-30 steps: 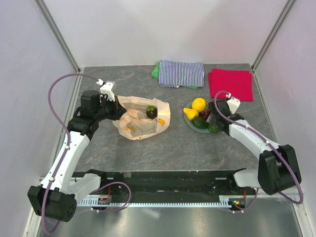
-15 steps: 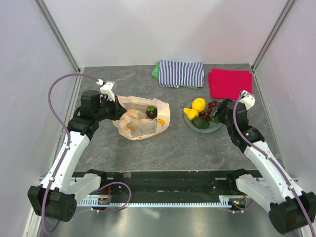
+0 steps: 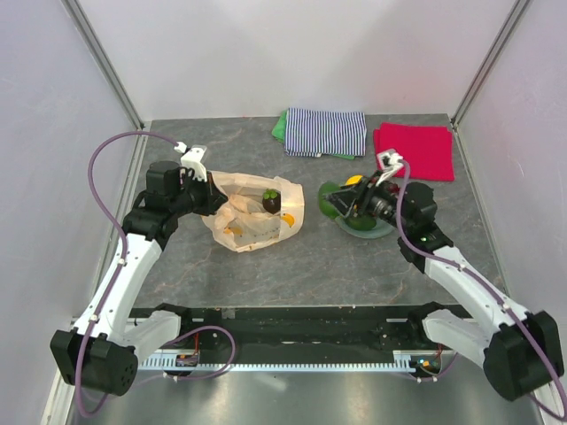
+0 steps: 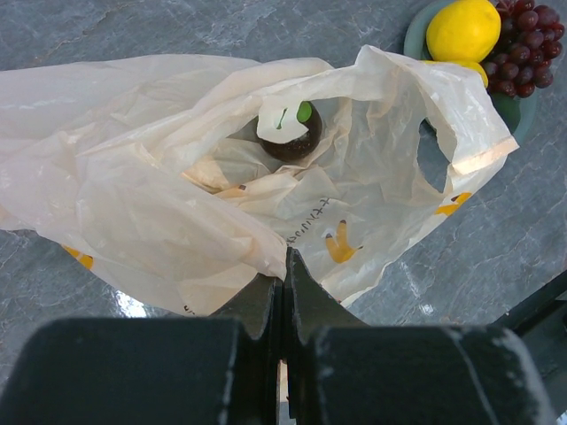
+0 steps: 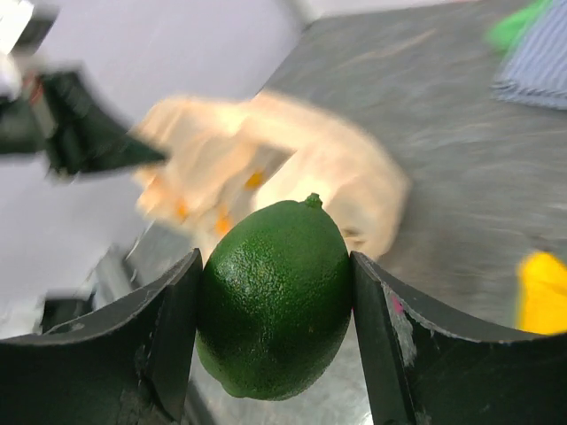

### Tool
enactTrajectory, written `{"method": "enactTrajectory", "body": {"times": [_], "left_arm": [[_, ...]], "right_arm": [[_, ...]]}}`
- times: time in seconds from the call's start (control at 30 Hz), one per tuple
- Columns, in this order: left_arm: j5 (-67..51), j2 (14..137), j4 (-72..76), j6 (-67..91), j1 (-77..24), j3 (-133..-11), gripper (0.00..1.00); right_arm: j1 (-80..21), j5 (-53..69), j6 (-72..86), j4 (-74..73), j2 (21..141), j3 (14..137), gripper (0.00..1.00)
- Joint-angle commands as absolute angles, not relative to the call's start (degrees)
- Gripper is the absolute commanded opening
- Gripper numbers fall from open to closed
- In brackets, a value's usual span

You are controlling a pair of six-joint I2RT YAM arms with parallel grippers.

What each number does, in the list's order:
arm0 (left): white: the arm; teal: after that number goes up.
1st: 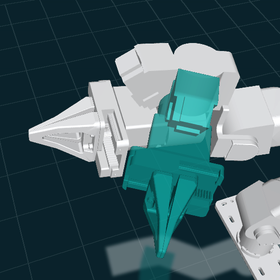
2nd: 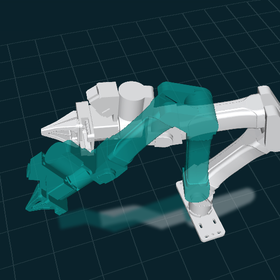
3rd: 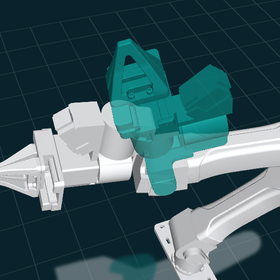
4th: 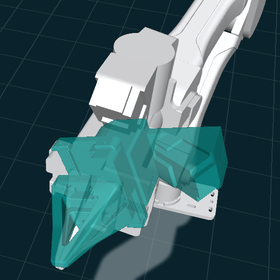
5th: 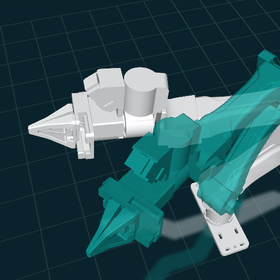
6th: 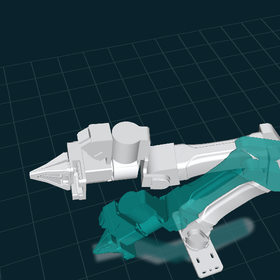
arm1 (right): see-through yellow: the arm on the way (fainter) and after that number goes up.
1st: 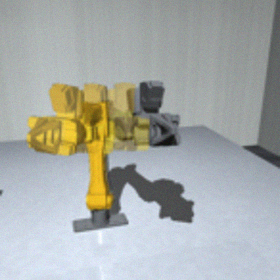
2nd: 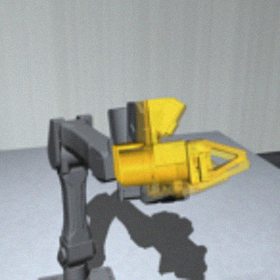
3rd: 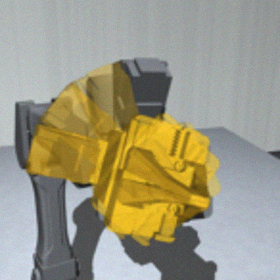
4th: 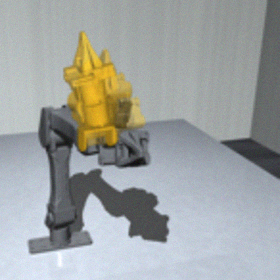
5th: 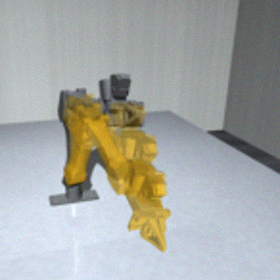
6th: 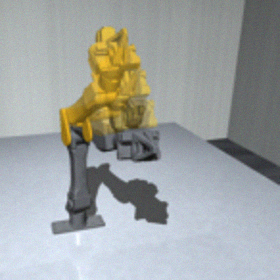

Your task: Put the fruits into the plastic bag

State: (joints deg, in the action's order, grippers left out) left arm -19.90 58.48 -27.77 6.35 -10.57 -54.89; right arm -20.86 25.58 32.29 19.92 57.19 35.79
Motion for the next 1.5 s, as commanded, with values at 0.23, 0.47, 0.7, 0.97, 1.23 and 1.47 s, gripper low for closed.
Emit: {"method": "enactTrajectory", "body": {"times": [0.23, 0.47, 0.7, 0.97, 1.23, 1.47], "left_arm": [[-21.62, 59.24, -27.33, 4.92, -10.28, -54.49, 0.02], [-22.15, 59.41, -27.33, 5.01, -10.28, -54.58, 0.02], [-21.97, 58.97, -27.25, 5.01, -10.28, -54.49, 0.01], [-22.94, 58.71, -27.16, 5.01, -10.28, -54.58, 0.02], [-23.29, 58.8, -26.98, 5.01, -10.28, -54.49, 0.01], [-23.55, 58.89, -26.9, 5.1, -10.28, -54.49, 0.02]], "right_arm": [[-38.14, 30.16, 17.5, 14.26, 73.63, 53.43, 0.07], [-45.96, 16.62, 9.94, 3.17, 84.1, 65.02, 0.08], [-48.6, 5.9, 9.15, -2.2, 95.34, 73.12, 0.07], [-50.1, -4.82, 11.6, -0.46, 107.04, 80.59, 0.06], [-50.62, -13.44, 13.45, 7.2, 114.69, 81.21, 0.05], [-50.54, -14.85, 13.8, 8.18, 119.34, 83.14, 0.13]]}}
